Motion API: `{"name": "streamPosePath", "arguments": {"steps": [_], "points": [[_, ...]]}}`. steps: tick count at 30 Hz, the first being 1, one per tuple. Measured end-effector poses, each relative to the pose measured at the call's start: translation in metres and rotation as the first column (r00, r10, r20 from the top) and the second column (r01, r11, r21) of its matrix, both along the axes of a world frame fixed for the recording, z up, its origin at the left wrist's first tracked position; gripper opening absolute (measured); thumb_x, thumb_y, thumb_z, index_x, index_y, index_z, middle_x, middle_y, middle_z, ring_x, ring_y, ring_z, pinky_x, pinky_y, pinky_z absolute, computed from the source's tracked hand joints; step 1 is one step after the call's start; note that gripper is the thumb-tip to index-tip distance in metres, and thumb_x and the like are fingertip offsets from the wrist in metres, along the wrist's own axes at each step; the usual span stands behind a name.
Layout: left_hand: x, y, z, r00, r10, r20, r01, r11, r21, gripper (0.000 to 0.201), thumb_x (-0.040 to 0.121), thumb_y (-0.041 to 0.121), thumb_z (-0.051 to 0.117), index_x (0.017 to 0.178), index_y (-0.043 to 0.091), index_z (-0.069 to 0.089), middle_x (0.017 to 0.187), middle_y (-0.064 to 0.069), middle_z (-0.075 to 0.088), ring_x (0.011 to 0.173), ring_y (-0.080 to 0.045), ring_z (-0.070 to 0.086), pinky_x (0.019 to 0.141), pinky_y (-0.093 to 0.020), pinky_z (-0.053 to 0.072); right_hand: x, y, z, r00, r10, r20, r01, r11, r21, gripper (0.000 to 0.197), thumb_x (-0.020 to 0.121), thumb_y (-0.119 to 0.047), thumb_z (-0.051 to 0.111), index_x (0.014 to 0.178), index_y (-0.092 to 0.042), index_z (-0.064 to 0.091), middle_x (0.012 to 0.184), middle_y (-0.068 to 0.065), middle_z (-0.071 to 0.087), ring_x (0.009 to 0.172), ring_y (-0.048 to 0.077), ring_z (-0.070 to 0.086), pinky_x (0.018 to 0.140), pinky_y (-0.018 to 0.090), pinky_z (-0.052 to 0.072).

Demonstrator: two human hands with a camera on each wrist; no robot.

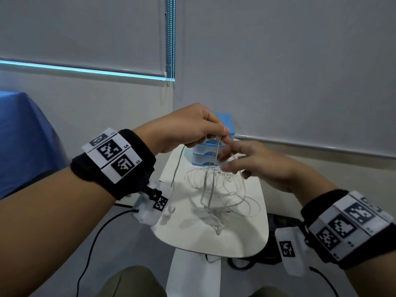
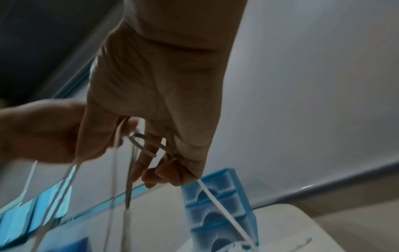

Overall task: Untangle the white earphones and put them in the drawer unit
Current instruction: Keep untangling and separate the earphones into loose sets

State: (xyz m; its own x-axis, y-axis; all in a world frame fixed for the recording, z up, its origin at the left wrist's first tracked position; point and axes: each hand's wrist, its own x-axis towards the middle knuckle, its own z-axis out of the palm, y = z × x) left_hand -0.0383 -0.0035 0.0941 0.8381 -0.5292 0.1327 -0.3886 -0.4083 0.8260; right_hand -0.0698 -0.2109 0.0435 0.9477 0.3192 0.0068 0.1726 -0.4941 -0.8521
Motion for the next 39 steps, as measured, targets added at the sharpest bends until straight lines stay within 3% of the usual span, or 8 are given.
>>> {"name": "streamPosePath", "arguments": {"steps": [3, 6, 9, 12, 21, 30, 35, 39], "points": [[0.001, -0.003, -0.005, 0.999, 0.047, 0.015, -0.047, 0.999, -0.010, 0.019, 0.098, 0.024, 0.069, 0.093, 0.012, 0.084, 0.062, 0.007, 0.049, 0.048, -0.008, 0.031, 0.047, -0.023, 0.024, -0.001, 0.021, -0.012, 0.999, 0.037, 0.017, -0.035, 0.995, -0.095, 0.017, 0.093, -0.036, 0.074, 0.101, -0.022, 0.079, 0.098, -0.002, 0.072, 0.078, 0.006, 0.056, 0.070, 0.026, 0.043], [0.004, 0.003, -0.005, 0.995, 0.098, 0.003, -0.098, 0.995, 0.004, 0.019, 0.098, 0.027, 0.070, 0.096, 0.015, 0.084, 0.071, 0.003, 0.053, 0.047, -0.007, 0.032, 0.046, -0.022, 0.026, 0.003, 0.036, -0.017, 0.999, 0.003, 0.045, -0.001, 0.999, -0.042, 0.031, 0.105, -0.028, 0.057, 0.089, -0.013, 0.079, 0.079, -0.009, 0.072, 0.073, 0.011, 0.055, 0.067, 0.026, 0.044], [0.007, 0.011, -0.002, 0.983, 0.178, -0.036, -0.180, 0.979, -0.097, 0.018, 0.101, 0.017, 0.063, 0.110, 0.011, 0.077, 0.073, 0.001, 0.055, 0.046, -0.009, 0.032, 0.044, -0.021, 0.025, 0.004, 0.046, -0.009, 0.999, 0.011, 0.045, -0.019, 0.986, 0.167, 0.039, 0.109, -0.025, 0.046, 0.087, -0.007, 0.072, 0.089, 0.004, 0.076, 0.070, 0.014, 0.057, 0.062, 0.026, 0.044], [0.012, 0.018, 0.001, 0.953, 0.299, -0.054, -0.303, 0.934, -0.188, 0.029, 0.098, 0.003, 0.052, 0.121, 0.012, 0.066, 0.079, -0.004, 0.058, 0.040, -0.007, 0.035, 0.042, -0.021, 0.026, 0.012, 0.046, 0.002, 0.993, -0.088, 0.079, 0.045, 0.899, 0.435, 0.041, 0.109, -0.023, 0.042, 0.082, -0.006, 0.068, 0.082, 0.013, 0.072, 0.068, 0.022, 0.054, 0.061, 0.029, 0.042], [0.019, 0.026, -0.012, 0.960, 0.273, -0.065, -0.278, 0.956, -0.089, 0.023, 0.097, 0.004, 0.055, 0.113, 0.015, 0.069, 0.085, -0.008, 0.061, 0.045, -0.008, 0.035, 0.045, -0.022, 0.027, 0.023, 0.047, -0.001, 0.988, -0.150, 0.046, 0.136, 0.965, 0.223, 0.038, 0.110, -0.027, 0.041, 0.089, -0.008, 0.066, 0.076, 0.011, 0.071, 0.062, 0.019, 0.065, 0.055, 0.026, 0.043], [0.020, 0.034, -0.010, 0.961, 0.272, -0.038, -0.274, 0.960, -0.063, 0.019, 0.098, 0.009, 0.060, 0.109, 0.020, 0.072, 0.088, -0.006, 0.065, 0.051, -0.010, 0.039, 0.048, -0.023, 0.032, 0.038, 0.018, 0.005, 0.879, -0.436, 0.191, 0.350, 0.864, 0.360, 0.039, 0.108, -0.027, 0.045, 0.082, -0.010, 0.069, 0.057, 0.003, 0.059, 0.048, 0.013, 0.047, 0.051, 0.026, 0.036], [0.016, 0.032, -0.010, 0.973, 0.227, -0.025, -0.229, 0.970, -0.086, 0.022, 0.098, 0.007, 0.059, 0.109, 0.019, 0.073, 0.084, -0.003, 0.065, 0.053, -0.012, 0.038, 0.049, -0.023, 0.031, 0.036, -0.029, 0.001, 0.736, -0.597, 0.319, 0.590, 0.797, 0.129, 0.036, 0.094, -0.024, 0.056, 0.064, -0.010, 0.071, 0.040, -0.010, 0.049, 0.052, 0.020, 0.045, 0.056, 0.032, 0.032], [0.011, 0.026, -0.006, 0.984, 0.156, 0.086, -0.116, 0.927, -0.356, 0.024, 0.102, 0.002, 0.053, 0.112, 0.013, 0.071, 0.081, 0.001, 0.064, 0.051, -0.011, 0.031, 0.045, -0.021, 0.025, 0.028, -0.085, -0.021, 0.601, -0.718, 0.350, 0.769, 0.639, -0.010, 0.032, 0.094, -0.024, 0.055, 0.069, -0.012, 0.072, 0.062, 0.005, 0.062, 0.069, 0.034, 0.059, 0.063, 0.036, 0.042]]}}
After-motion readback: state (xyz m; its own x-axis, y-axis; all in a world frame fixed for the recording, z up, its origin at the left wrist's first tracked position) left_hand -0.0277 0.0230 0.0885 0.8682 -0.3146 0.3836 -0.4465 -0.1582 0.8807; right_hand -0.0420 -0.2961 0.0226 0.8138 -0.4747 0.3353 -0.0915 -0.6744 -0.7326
